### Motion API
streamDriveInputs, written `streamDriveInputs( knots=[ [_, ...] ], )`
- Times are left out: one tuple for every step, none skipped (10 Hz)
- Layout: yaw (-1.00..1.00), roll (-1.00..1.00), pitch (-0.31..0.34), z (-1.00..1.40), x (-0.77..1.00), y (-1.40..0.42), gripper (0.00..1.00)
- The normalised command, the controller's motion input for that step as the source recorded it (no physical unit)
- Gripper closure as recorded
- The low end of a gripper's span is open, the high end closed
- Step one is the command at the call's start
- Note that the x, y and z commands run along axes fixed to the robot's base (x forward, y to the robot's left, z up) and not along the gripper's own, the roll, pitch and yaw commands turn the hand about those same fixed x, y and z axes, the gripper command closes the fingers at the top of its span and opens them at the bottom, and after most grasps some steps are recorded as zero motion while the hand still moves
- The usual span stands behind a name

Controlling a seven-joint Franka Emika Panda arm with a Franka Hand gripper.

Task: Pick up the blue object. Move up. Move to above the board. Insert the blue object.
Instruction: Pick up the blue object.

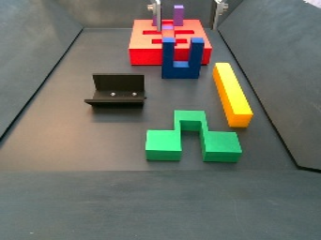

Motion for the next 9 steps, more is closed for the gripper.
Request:
streamDriveInputs(
  knots=[
    [0.00, 0.35, 0.051, -0.25, 0.17, -0.82, 0.00],
    [0.00, 0.36, 0.041, -0.23, 0.34, -0.79, 0.00],
    [0.00, 0.29, 0.029, -0.30, 0.33, -0.83, 0.00],
    [0.00, 0.24, 0.000, -0.29, 0.29, -0.85, 0.00],
    [0.00, 0.21, 0.003, -0.28, 0.34, -0.84, 0.00],
    [0.00, 0.23, 0.004, -0.25, 0.35, -0.84, 0.00],
    [0.00, 0.20, 0.003, -0.24, 0.35, -0.82, 0.00],
    [0.02, 0.19, 0.000, -0.20, 0.29, -0.75, 0.00],
    [0.04, 0.11, -0.003, -0.19, 0.08, -0.52, 0.00]
  ],
)
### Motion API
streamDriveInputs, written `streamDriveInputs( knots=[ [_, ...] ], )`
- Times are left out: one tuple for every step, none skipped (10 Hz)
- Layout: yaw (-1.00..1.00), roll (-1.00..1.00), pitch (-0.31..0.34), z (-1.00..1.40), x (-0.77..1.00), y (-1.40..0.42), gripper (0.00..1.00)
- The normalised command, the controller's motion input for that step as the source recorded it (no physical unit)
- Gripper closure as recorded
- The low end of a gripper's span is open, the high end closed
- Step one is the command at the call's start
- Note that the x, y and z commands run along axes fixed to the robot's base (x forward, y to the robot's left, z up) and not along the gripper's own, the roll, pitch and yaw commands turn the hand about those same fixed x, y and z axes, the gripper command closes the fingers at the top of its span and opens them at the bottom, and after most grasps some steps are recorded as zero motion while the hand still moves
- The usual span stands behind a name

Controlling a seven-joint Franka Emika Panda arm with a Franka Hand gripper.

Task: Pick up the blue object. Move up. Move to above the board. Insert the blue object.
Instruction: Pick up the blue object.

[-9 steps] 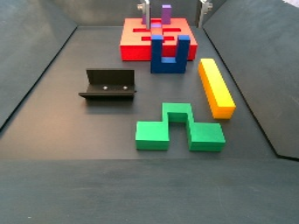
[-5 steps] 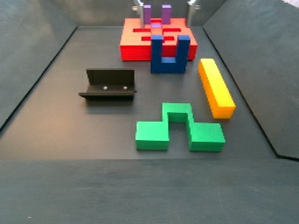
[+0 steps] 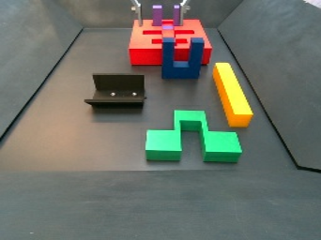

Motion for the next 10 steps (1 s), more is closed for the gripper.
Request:
streamDriveInputs(
  knots=[
    [0.03, 0.08, -0.050, -0.23, 0.00, -0.29, 0.00],
    [0.00, 0.04, -0.084, -0.35, -0.05, -0.20, 0.00],
    [0.00, 0.00, -0.100, -0.45, -0.17, -0.13, 0.00],
    [0.00, 0.00, -0.091, -0.44, -0.16, -0.12, 0.00],
    [0.00, 0.00, -0.079, -0.28, -0.05, -0.04, 0.00],
    [0.00, 0.00, -0.066, -0.24, 0.00, -0.01, 0.00],
    [0.00, 0.00, -0.056, -0.24, 0.00, 0.00, 0.00],
    [0.00, 0.01, -0.054, -0.32, 0.00, 0.00, 0.00],
    [0.00, 0.03, -0.050, -0.38, 0.00, 0.00, 0.00],
    [0.01, 0.03, -0.049, -0.43, 0.00, 0.00, 0.00]
  ],
)
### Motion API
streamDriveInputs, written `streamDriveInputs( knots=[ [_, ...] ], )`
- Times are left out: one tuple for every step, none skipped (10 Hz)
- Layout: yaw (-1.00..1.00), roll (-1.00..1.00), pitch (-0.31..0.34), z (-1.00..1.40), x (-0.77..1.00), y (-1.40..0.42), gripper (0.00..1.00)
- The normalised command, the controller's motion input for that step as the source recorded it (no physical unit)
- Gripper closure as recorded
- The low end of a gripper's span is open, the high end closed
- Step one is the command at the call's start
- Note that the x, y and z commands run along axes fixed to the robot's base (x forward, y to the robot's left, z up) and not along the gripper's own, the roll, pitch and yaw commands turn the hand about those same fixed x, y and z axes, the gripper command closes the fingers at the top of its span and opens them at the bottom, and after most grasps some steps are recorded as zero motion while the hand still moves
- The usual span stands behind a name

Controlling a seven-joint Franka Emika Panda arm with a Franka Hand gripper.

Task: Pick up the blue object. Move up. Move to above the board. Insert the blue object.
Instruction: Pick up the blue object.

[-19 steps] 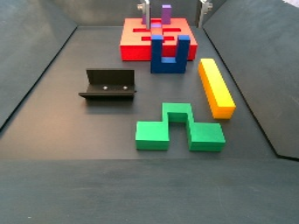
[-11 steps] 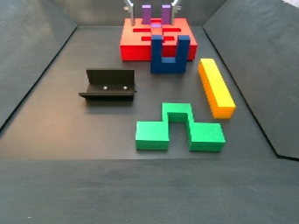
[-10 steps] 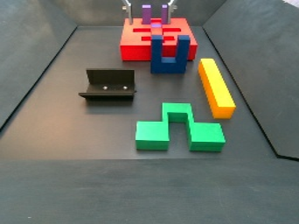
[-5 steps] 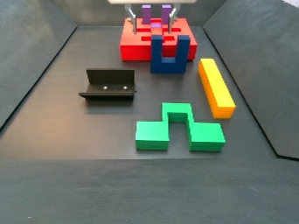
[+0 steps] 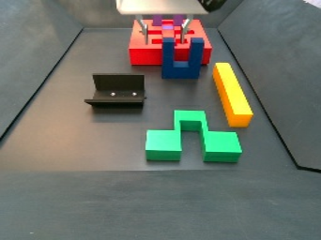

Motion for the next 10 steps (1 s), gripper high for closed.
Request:
streamDriveInputs(
  knots=[
    [0.01, 0.06, -0.043, -0.46, 0.00, 0.00, 0.00],
    [0.01, 0.10, -0.014, -0.40, 0.02, 0.01, 0.00],
    [0.00, 0.11, 0.000, -0.24, 0.00, 0.09, 0.00],
    [0.00, 0.06, 0.000, -0.06, 0.00, 0.00, 0.00],
    [0.00, 0.01, -0.016, 0.00, 0.00, 0.00, 0.00],
    [0.00, 0.00, 0.000, -0.02, 0.00, 0.00, 0.00],
    [0.00, 0.00, 0.000, -0.04, 0.00, 0.00, 0.00],
    [0.00, 0.00, 0.000, 0.00, 0.00, 0.00, 1.00],
    [0.00, 0.00, 0.000, 0.00, 0.00, 0.00, 1.00],
    [0.00, 0.00, 0.000, 0.00, 0.00, 0.00, 1.00]
  ],
)
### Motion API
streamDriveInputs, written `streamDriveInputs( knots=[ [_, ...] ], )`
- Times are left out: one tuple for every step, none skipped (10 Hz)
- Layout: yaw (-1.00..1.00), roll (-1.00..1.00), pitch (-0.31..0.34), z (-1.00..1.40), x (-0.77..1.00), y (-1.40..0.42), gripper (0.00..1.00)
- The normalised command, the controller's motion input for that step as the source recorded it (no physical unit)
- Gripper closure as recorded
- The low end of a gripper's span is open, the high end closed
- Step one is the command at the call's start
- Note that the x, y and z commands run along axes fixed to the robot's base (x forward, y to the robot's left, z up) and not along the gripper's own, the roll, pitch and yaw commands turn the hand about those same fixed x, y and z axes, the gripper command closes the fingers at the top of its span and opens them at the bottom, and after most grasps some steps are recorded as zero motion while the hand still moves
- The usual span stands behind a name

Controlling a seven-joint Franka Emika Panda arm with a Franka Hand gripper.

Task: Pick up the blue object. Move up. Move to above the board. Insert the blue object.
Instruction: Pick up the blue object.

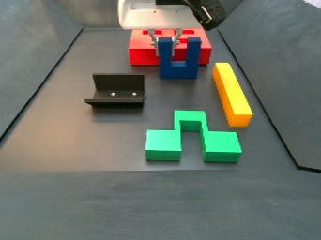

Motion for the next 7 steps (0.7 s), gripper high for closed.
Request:
streamDriveInputs(
  knots=[
    [0.00, 0.00, 0.000, 0.00, 0.00, 0.00, 1.00],
    [0.00, 0.00, 0.000, 0.00, 0.00, 0.00, 1.00],
    [0.00, 0.00, 0.000, 0.00, 0.00, 0.00, 1.00],
    [0.00, 0.00, 0.000, 0.00, 0.00, 0.00, 1.00],
    [0.00, 0.00, 0.000, 0.00, 0.00, 0.00, 1.00],
    [0.00, 0.00, 0.000, 0.00, 0.00, 0.00, 1.00],
    [0.00, 0.00, 0.000, 0.00, 0.00, 0.00, 1.00]
  ],
)
